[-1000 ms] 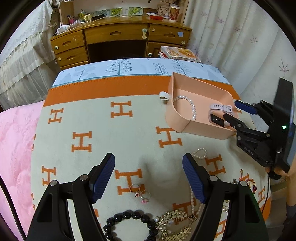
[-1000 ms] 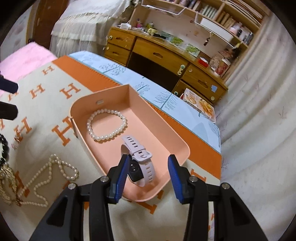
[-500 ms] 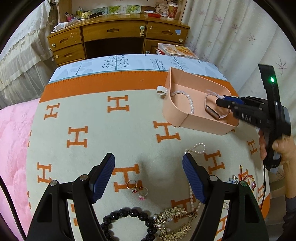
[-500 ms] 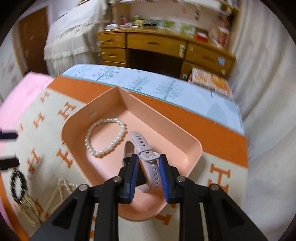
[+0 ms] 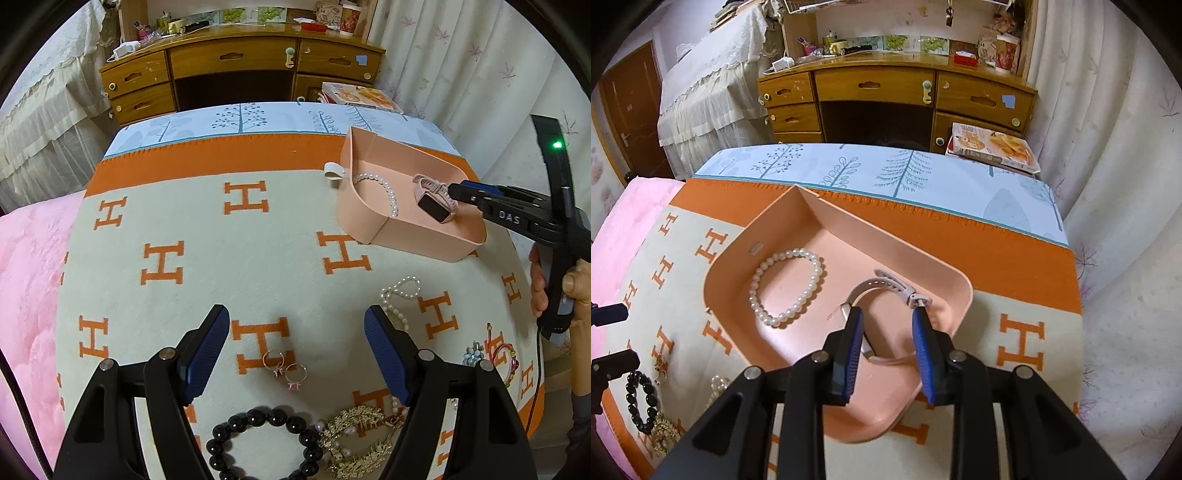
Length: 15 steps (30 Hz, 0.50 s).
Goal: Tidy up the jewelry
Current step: 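Release the smartwatch in the tray and withdraw the right gripper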
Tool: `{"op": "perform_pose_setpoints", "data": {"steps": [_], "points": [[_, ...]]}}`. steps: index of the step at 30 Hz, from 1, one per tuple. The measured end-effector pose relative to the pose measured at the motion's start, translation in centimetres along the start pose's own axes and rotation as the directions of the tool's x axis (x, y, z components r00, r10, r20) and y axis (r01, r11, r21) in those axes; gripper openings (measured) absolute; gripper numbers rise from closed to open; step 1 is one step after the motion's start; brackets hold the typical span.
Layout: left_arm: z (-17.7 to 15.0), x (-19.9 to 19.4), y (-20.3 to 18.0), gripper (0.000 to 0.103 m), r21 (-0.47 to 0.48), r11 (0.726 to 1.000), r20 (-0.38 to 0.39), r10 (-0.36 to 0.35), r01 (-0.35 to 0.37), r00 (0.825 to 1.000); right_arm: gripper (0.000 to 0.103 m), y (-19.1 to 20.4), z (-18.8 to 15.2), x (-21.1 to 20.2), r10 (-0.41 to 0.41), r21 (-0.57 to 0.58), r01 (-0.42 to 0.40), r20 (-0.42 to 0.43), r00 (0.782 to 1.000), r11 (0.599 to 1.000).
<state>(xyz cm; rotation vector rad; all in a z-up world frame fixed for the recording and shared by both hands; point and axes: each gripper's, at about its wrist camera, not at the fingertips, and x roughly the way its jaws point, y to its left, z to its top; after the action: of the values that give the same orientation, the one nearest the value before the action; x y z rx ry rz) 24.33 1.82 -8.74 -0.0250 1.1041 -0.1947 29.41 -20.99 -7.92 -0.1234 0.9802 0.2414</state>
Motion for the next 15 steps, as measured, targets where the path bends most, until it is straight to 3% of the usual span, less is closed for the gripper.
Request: {"op": "perform_pose_setpoints", "data": {"steps": [10, 15], "points": [[-2.1, -2.0, 0.7, 0.074, 0.001, 1.000, 0.010, 0.012, -0.012, 1.000, 0.028, 2.8, -3.8, -4.9, 0.019, -0.054, -0.017, 0.034, 0.999, 0.998], [-4.6, -3.5, 0.7, 0.074, 0.028, 1.000, 0.038, -0.010, 0.009, 0.999, 0.028, 4.4, -6.9, -7.8, 0.077, -0.061, -0.075, 0.031, 0.997, 0.995]]}}
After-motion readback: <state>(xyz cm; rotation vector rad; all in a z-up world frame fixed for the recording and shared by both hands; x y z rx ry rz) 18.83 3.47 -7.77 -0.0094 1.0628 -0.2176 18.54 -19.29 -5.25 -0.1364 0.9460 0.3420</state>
